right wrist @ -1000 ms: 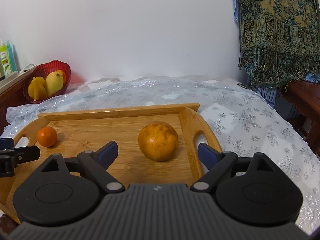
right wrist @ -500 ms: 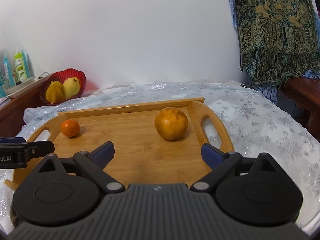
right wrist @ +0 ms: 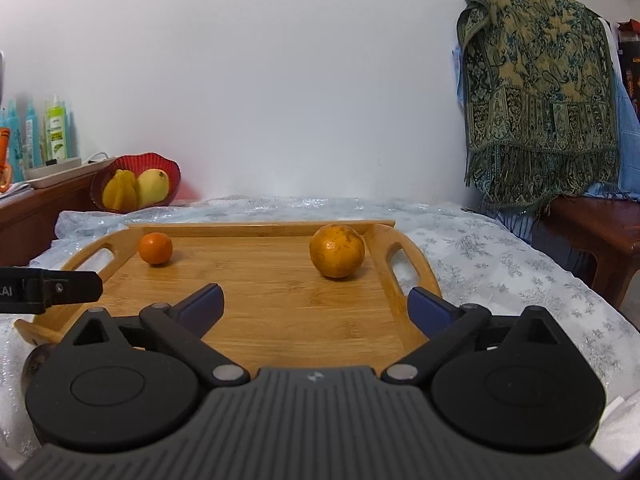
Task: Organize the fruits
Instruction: 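Withdraw both open tools from the tray back toward the remaining fruits, then grasp the dark purple tomato with the left tool while the right tool grasps a tangerine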
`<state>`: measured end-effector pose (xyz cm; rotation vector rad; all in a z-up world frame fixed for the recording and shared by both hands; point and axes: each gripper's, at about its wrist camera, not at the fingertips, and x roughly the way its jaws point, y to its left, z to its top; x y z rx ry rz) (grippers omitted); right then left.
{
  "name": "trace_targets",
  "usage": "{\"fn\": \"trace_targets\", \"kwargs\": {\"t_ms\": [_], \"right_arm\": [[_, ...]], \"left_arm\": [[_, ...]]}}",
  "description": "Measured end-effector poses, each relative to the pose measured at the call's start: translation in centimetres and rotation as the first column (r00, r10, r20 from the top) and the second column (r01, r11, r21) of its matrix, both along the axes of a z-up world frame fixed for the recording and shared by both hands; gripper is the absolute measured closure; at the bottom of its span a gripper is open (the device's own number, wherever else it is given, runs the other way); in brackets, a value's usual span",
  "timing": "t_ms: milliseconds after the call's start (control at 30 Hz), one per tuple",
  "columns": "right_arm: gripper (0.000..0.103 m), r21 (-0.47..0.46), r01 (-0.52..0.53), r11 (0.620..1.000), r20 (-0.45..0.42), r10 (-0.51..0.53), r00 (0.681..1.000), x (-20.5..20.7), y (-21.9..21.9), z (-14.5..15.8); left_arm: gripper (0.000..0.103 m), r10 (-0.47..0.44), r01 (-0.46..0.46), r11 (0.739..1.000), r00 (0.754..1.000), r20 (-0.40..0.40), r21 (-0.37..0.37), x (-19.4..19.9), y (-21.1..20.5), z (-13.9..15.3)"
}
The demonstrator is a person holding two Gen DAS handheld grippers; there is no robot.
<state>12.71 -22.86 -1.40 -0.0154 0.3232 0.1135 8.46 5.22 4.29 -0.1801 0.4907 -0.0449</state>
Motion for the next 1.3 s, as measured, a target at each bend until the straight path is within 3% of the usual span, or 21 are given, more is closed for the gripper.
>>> {"fn": "trace_targets", "kwargs": {"t_ms": [200,533,867,1033,1200,1300], "right_arm": [[0.0,-0.04,0.016,0.999,0.023,-0.015,1.0,-1.8,-0.3,-0.7],[0.0,-0.037,0.019,0.999,-0.025,-0.02,0.999,-4.1,-1.2,-2.2],[0.001,-0.031,0.029,0.999,-0.079,-0.032,0.996,-5.3,-1.7,-3.5],[0.007,-0.033,0.018,0.999,-0.099,-0.021,0.995,-5.5,-1.6,-3.9],[0.012,-0.042,0.004,0.999,-0.103,-0.009,0.995,-5.5,-1.3,-4.0],[0.016,-0.041,-0.004,0.999,-0.106,0.0,0.994,-5.5,-1.2,-4.0]], "left_arm": [[0.002,0.01,-0.01,0.999,1.0,0.0,0.053,-1.9,-0.6,-0.9],[0.001,0.004,-0.003,0.994,1.0,-0.003,0.111,-5.0,-1.5,-2.4],[0.003,-0.004,0.007,0.996,0.999,-0.037,0.088,-6.1,-1.0,-3.3],[0.014,-0.005,0.009,0.997,0.999,-0.047,0.078,-6.3,-1.0,-3.6],[0.033,-0.03,0.034,0.997,0.997,-0.073,0.062,-6.0,-1.2,-3.9],[0.039,-0.043,0.048,0.997,0.995,-0.088,0.06,-5.7,-1.4,-4.2]]}}
